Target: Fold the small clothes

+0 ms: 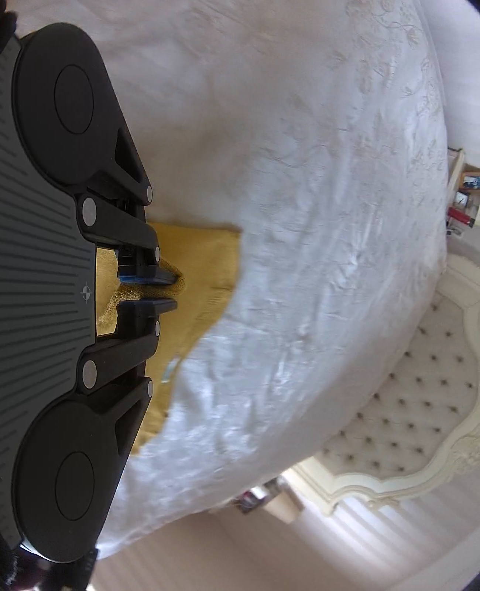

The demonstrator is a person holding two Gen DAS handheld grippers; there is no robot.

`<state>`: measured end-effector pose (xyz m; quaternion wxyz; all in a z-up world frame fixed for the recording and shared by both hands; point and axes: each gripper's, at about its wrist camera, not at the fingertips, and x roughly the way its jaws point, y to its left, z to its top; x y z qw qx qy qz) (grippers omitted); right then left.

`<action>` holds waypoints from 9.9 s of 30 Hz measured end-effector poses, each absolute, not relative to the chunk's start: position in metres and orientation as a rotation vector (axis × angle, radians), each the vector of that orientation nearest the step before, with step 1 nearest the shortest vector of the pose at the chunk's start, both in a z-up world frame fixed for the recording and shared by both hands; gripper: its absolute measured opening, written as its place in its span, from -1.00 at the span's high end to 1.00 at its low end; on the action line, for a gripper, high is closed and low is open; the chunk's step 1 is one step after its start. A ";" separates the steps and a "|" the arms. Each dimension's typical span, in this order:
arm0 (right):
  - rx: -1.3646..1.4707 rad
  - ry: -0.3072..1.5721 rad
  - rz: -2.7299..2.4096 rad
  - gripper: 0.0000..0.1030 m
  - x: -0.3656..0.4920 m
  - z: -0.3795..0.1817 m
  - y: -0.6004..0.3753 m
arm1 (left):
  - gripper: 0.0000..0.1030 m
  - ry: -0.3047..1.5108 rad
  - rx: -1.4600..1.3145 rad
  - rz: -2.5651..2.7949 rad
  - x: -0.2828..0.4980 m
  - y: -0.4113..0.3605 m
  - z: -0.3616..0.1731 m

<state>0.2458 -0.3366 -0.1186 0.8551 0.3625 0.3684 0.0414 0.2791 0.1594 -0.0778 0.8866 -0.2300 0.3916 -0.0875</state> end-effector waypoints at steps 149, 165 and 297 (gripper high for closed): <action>0.322 1.218 0.021 -0.13 0.236 -0.205 -0.303 | -1.00 1.140 0.079 -0.249 0.423 -0.029 -0.187; 0.330 1.182 -0.013 -0.26 0.235 -0.196 -0.313 | -1.00 1.030 0.042 -0.268 0.453 -0.001 -0.144; 0.832 1.090 0.338 -0.02 0.307 -0.249 -0.360 | -0.63 1.192 0.111 -0.043 0.329 -0.023 -0.137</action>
